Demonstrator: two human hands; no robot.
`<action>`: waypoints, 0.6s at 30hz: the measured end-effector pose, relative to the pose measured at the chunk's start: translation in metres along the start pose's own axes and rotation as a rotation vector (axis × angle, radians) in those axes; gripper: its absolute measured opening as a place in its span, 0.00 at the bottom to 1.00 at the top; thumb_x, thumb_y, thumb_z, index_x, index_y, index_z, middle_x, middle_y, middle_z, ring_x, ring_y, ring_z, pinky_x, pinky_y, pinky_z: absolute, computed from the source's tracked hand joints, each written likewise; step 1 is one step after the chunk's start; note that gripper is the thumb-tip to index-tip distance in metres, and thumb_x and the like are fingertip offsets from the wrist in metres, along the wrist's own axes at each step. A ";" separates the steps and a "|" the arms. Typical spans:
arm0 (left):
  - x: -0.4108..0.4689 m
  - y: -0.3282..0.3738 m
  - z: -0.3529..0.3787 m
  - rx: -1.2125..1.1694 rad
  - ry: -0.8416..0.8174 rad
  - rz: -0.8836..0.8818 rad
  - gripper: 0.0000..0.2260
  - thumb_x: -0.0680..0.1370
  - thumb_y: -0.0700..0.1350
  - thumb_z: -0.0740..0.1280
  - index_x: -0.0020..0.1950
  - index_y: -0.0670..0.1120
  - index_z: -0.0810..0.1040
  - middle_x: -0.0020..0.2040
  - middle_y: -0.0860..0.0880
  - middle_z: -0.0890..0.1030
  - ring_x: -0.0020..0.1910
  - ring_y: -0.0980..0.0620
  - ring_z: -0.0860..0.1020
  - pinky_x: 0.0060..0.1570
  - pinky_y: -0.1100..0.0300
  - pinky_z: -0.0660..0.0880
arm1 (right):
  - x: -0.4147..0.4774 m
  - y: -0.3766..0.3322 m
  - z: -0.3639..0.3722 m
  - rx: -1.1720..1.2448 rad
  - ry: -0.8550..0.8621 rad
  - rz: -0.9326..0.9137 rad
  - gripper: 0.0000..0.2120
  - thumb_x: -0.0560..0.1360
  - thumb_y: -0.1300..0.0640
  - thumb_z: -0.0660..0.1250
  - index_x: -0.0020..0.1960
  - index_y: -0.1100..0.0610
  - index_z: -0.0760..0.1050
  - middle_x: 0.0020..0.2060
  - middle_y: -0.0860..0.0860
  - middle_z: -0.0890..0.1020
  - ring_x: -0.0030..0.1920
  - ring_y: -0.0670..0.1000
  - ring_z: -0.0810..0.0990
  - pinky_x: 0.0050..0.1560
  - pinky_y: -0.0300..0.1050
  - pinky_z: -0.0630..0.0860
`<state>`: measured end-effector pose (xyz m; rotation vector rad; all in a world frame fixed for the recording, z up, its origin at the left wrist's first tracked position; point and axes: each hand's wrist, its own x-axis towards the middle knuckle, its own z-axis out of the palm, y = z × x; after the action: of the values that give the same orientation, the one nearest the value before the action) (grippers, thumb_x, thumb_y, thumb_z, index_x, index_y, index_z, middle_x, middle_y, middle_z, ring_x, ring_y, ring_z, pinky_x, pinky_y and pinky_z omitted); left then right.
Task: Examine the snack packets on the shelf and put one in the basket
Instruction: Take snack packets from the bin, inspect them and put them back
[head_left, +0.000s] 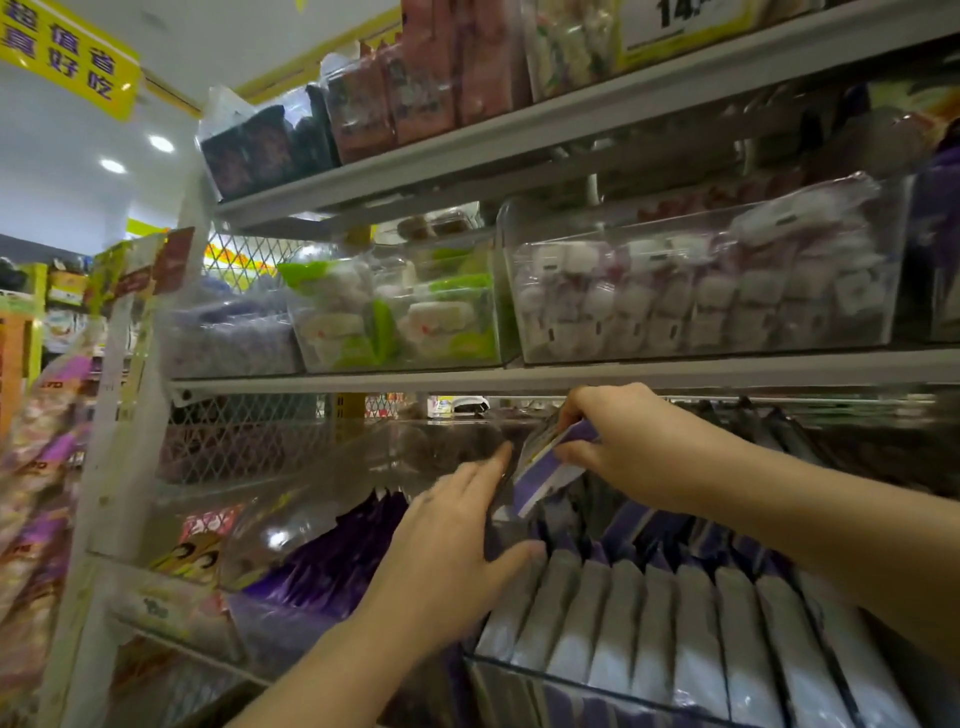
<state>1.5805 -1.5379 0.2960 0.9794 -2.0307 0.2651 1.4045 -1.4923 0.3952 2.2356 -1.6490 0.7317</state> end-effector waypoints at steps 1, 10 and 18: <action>0.003 0.004 -0.002 -0.020 0.016 0.017 0.39 0.74 0.63 0.66 0.78 0.58 0.48 0.73 0.61 0.63 0.72 0.60 0.62 0.71 0.56 0.63 | 0.001 -0.002 -0.002 -0.031 0.000 -0.003 0.11 0.78 0.49 0.65 0.57 0.52 0.73 0.51 0.51 0.78 0.48 0.51 0.78 0.48 0.47 0.76; 0.034 0.022 -0.004 -0.150 0.073 -0.121 0.40 0.75 0.49 0.69 0.76 0.64 0.44 0.52 0.51 0.82 0.47 0.49 0.82 0.46 0.51 0.79 | 0.013 -0.004 0.015 0.101 -0.019 -0.195 0.23 0.76 0.55 0.68 0.70 0.50 0.67 0.56 0.50 0.80 0.53 0.50 0.79 0.53 0.43 0.77; 0.040 0.014 0.000 -0.203 0.141 -0.205 0.19 0.74 0.48 0.72 0.59 0.59 0.69 0.40 0.56 0.78 0.39 0.59 0.79 0.37 0.64 0.76 | 0.035 0.030 0.025 -0.179 -0.278 -0.159 0.25 0.73 0.42 0.67 0.67 0.52 0.71 0.61 0.51 0.78 0.58 0.53 0.76 0.62 0.51 0.74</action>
<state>1.5565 -1.5505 0.3291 1.0026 -1.7753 0.0159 1.3902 -1.5429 0.3906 2.3839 -1.5572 0.2319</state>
